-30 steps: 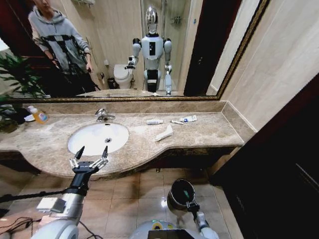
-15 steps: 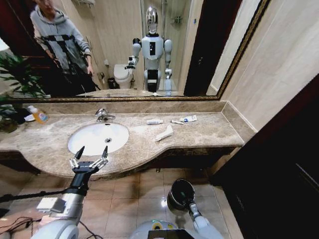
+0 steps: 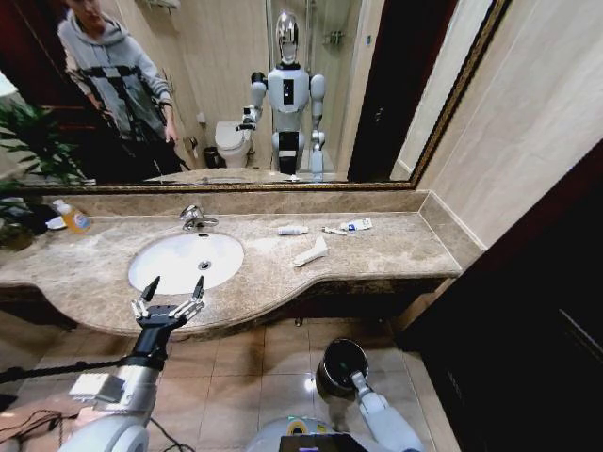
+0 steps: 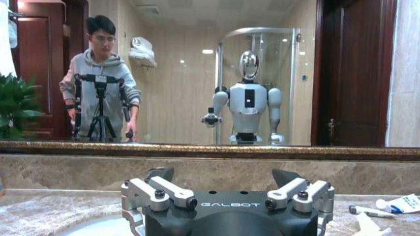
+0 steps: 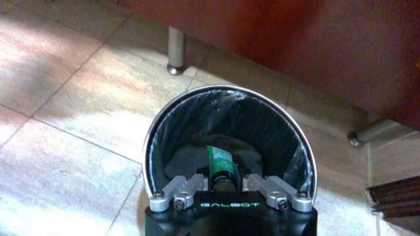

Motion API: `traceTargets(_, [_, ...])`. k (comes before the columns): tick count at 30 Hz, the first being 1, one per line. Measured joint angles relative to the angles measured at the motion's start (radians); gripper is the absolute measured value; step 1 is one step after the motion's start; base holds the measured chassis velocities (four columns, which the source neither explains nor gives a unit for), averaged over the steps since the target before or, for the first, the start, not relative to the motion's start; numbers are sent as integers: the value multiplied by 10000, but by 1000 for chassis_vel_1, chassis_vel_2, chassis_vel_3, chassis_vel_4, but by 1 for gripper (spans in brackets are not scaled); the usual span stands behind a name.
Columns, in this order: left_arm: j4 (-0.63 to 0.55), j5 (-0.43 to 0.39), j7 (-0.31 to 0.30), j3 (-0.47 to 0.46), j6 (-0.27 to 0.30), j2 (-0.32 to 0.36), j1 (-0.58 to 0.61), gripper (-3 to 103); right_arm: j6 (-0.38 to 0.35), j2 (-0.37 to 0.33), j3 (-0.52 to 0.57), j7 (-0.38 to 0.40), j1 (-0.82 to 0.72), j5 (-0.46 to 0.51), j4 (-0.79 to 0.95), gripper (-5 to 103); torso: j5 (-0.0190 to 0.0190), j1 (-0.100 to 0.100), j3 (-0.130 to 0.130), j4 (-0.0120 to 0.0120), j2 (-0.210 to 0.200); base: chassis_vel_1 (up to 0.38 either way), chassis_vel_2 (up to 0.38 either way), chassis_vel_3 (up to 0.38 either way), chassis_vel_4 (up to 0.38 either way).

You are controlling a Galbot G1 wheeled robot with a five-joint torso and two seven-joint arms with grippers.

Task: Pick up the trash from the sink and place it in the trash bin.

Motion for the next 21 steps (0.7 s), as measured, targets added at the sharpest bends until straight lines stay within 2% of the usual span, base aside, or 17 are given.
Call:
traceTargets(3, [0,0,0,0,0,-1,0,100,-96,-1,3,41,17,-25,4,20,0,0,0,1,0,0,0,0,0])
traceTargets(4, [0,0,1,0,0,0,0,100,-110,-1,4,59,17,-25,7,31,0,0,0,0,0,0,0,0,0])
traceTargets(5, [0,0,1,0,0,0,0,100,-116,-1,5,70,17,-25,15,31,0,0,0,0,0,0,0,0,0])
traceTargets(6, [0,0,0,0,0,0,0,100,-117,0,6,78,17,-25,23,42,0,0,0,0,0,0,0,0,0])
traceTargets(9, [0,0,0,0,0,0,0,100,-118,1,7,91,16,-23,32,42,0,0,0,0,0,0,0,0,0])
traceTargets(10, [0,0,0,0,0,0,0,100,-117,1,8,96,11,-21,42,54,0,0,0,0,0,0,0,0,0])
traceTargets(11, [0,0,0,0,0,0,0,100,-118,1,9,99,8,-19,48,59,0,0,0,0,0,0,0,0,0])
traceTargets(13, [0,0,0,0,0,0,0,100,-118,3,10,103,0,-18,62,59,0,0,0,0,0,0,0,0,0])
traceTargets(14, [0,0,0,0,0,0,0,100,-118,8,12,111,-19,-15,94,70,0,0,0,0,0,0,0,0,0])
traceTargets(16, [0,0,0,0,0,0,0,100,-118,14,15,120,-38,-13,121,70,0,0,0,0,0,0,0,0,0])
traceTargets(17, [0,0,0,0,0,-1,0,100,-116,24,20,135,-64,-13,148,81,0,-1,0,0,0,0,0,0,0])
traceTargets(19, [0,0,0,0,0,0,0,100,-112,32,23,142,-82,-12,167,81,0,-1,0,0,0,0,0,0,0])
traceTargets(20, [0,0,0,0,0,0,0,100,-102,43,30,151,-128,-20,216,91,1,0,0,0,0,0,0,0,0])
traceTargets(21, [0,0,0,0,0,-1,0,100,-85,50,36,160,-182,-36,269,91,0,-1,0,0,0,0,0,0,0])
